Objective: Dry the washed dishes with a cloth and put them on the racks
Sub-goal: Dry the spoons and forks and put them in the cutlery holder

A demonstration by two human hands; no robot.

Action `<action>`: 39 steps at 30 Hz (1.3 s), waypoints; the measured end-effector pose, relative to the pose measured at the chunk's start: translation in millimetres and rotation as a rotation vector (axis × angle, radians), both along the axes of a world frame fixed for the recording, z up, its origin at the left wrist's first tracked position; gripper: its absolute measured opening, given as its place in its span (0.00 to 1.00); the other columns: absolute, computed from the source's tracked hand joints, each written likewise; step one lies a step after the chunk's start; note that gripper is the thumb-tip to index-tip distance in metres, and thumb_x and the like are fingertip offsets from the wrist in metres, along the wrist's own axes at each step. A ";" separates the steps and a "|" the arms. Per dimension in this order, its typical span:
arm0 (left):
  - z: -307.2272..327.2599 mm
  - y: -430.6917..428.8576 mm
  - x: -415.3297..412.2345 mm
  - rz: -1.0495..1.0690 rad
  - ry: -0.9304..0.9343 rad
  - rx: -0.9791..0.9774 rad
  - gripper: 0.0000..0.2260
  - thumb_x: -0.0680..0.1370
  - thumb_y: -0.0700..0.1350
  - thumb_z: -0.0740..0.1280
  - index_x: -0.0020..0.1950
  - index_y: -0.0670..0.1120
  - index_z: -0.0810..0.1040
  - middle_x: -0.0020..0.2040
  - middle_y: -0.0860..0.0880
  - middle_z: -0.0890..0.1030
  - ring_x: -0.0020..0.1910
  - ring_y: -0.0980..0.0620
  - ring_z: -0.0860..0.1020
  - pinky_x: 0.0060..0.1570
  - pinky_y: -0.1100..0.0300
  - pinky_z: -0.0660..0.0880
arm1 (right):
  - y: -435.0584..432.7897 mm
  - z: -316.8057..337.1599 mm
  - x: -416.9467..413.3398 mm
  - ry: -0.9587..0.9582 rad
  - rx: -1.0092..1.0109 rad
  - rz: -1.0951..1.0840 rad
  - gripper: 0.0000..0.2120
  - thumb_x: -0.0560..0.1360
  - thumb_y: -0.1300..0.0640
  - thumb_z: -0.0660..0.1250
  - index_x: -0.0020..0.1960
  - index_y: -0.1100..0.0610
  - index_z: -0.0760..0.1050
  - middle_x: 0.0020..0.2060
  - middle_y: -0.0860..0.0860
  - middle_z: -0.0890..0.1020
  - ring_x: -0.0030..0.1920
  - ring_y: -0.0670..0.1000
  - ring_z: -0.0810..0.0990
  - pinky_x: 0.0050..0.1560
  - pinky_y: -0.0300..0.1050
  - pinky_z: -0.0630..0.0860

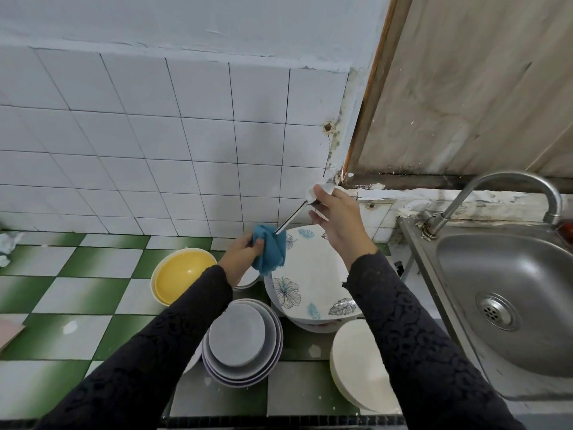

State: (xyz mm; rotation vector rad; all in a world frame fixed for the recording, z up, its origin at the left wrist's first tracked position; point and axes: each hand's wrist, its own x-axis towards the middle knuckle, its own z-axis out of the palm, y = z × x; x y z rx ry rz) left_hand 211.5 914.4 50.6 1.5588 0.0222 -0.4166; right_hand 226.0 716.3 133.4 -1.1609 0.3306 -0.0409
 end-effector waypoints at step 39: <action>8.7 -30.1 -8.1 -0.141 -0.531 0.616 0.20 0.83 0.44 0.60 0.76 0.47 0.64 0.64 0.47 0.76 0.59 0.51 0.75 0.57 0.68 0.71 | 31.3 -58.1 -22.0 -0.112 -1.436 0.409 0.15 0.79 0.68 0.63 0.63 0.63 0.65 0.51 0.62 0.81 0.51 0.62 0.81 0.44 0.47 0.70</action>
